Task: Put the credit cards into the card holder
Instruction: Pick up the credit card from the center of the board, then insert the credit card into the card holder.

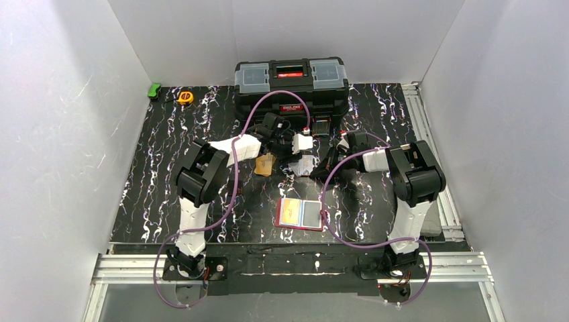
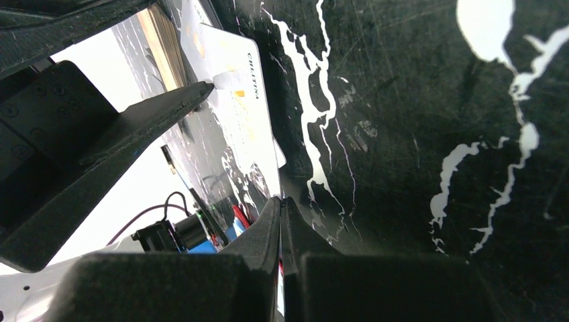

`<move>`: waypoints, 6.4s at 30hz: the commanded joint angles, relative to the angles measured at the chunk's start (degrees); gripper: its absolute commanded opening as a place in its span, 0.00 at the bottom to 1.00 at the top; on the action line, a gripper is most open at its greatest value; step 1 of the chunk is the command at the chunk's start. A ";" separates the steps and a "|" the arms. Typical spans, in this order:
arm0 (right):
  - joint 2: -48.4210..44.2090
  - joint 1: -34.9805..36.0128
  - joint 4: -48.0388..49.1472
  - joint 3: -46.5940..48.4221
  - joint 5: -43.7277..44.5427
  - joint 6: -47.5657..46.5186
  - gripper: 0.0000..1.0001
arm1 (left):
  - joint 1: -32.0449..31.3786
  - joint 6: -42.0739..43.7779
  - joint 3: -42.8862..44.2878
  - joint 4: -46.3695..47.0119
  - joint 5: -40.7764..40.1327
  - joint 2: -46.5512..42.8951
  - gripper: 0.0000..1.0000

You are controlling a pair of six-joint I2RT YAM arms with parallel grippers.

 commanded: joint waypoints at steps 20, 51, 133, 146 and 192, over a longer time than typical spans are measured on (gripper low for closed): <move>-12.77 0.27 -4.35 -5.56 2.03 -3.82 0.01 | 1.05 6.55 -5.07 -7.95 1.21 -9.78 0.78; -4.65 1.06 4.63 -7.41 -0.32 -0.57 0.33 | -2.75 6.88 -1.77 -3.61 1.45 -2.18 0.72; -32.83 17.33 -27.61 -11.82 14.83 -8.37 0.01 | -2.71 5.26 -30.74 -22.24 2.94 -44.16 0.97; -30.75 17.83 -30.96 -13.08 18.99 -8.90 0.01 | -6.41 7.54 -34.80 -13.07 5.48 -38.08 0.84; -31.77 15.59 -31.22 -13.12 17.96 -12.26 0.01 | -11.54 2.65 -32.29 0.45 -0.09 -25.91 0.76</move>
